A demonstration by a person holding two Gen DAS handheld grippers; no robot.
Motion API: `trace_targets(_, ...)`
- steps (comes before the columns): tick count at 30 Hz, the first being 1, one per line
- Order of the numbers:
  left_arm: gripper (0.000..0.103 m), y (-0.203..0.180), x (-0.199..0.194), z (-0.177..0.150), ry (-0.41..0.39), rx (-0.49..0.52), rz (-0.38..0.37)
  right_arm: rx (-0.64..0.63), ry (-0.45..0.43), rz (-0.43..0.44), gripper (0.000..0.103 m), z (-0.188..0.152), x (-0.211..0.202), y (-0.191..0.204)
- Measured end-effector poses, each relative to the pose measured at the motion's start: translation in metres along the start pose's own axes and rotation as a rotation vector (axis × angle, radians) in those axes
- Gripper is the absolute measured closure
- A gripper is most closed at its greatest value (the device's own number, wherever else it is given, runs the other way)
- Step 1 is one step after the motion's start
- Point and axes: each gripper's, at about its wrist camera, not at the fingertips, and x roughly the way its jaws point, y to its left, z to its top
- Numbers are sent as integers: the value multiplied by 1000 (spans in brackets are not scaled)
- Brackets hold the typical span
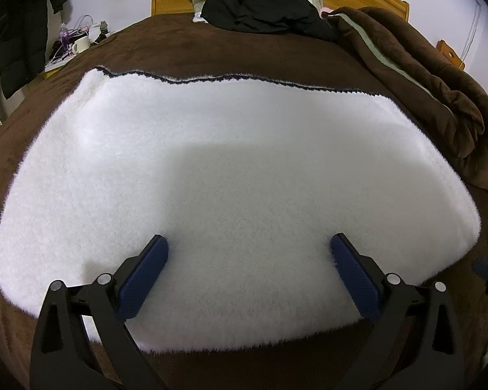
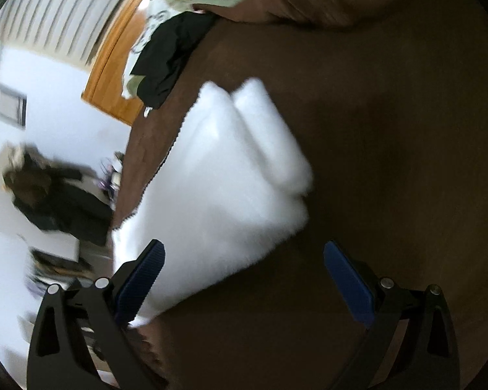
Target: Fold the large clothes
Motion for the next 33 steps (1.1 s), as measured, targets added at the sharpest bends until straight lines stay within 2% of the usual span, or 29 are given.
trace_targets(2,6,0,0,0,1,-1,0,80,2,44,9,-2,9,-12)
trace_targets(5,6,0,1,1,6,-1,-3,121,-1,72,11,-3,23,-17)
trace_targets(7,6,0,1,2,8,0,-4,106,-20,80,11,0,31,-11)
trace_targets(9,6,1,1,2,8,-1,-3,89,-27,114,16,6,39,-3)
trace_targets(11,6,1,1,2,8,0,-4,85,-31,102,17,12,49,3)
trace_targets(13,6,1,1,2,7,-1,-4,80,-34,88,23,17,54,7)
trace_targets(14,6,0,1,2,5,-1,-4,75,-38,74,31,18,55,9)
trace_targets(15,6,0,1,2,4,-2,-4,75,-43,60,46,19,56,9)
trace_targets(17,6,0,1,2,0,-2,-2,89,-44,40,65,20,58,1)
trace_targets(20,6,-1,1,1,-2,-2,0,104,-46,84,78,19,57,-6)
trace_targets(24,6,-1,2,2,-1,-3,2,30,-75,65,82,17,51,9)
trace_targets(33,6,-1,2,6,14,-15,15,-92,-128,118,84,19,28,57)
